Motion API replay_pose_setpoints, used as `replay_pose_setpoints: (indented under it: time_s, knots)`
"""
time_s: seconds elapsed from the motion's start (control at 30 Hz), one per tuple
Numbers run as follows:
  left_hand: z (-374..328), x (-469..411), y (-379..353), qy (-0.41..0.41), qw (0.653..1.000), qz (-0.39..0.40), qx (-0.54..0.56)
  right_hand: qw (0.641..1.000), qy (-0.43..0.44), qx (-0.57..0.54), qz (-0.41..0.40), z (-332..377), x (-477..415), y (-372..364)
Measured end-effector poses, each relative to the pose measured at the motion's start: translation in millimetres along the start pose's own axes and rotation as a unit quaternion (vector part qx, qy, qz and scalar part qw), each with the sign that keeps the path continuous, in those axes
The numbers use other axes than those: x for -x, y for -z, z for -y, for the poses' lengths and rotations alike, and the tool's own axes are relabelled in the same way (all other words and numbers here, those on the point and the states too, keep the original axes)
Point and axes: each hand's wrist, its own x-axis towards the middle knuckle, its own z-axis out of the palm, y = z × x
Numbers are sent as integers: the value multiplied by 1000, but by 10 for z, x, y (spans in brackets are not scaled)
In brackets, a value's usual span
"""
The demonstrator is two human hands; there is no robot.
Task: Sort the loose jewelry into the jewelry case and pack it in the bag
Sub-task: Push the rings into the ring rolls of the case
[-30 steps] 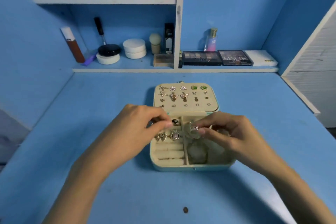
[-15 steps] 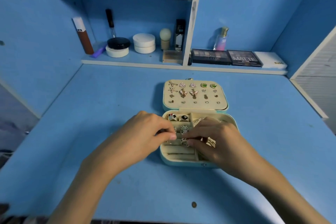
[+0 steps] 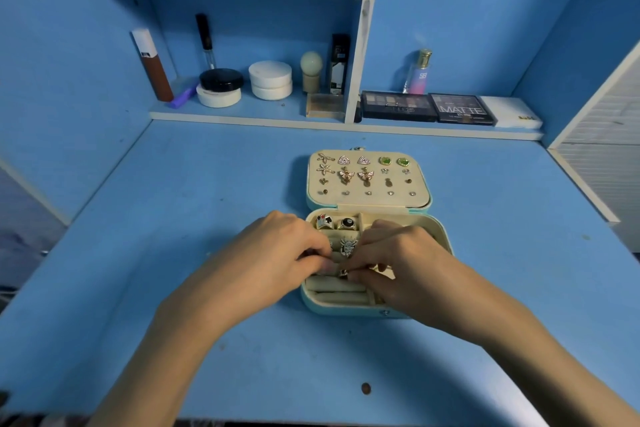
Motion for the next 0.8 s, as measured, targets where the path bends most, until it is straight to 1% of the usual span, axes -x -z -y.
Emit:
replay_pose_setpoints:
  time_s: [0.2, 0.27, 0.4, 0.53, 0.73, 0.8]
  knots:
    - [23, -19, -20, -11, 1000, 3, -5, 1000, 10, -6, 28, 11, -32, 7]
    - [21, -22, -23, -15, 1000, 0, -4, 1000, 10, -9, 23, 10, -35, 16]
    - [11, -23, -23, -12, 1000, 0, 2, 1000, -23, -18, 7, -33, -27, 18]
    - [11, -23, -21, -12, 1000, -1, 7, 1000, -9, 1, -5, -69, -62, -29]
    - [27, -32, -44, -15, 1000, 0, 8, 999, 24, 17, 16, -65, -85, -5]
    - [24, -32, -49, -11, 1000, -1, -7, 999, 25, 19, 26, -63, -84, 0]
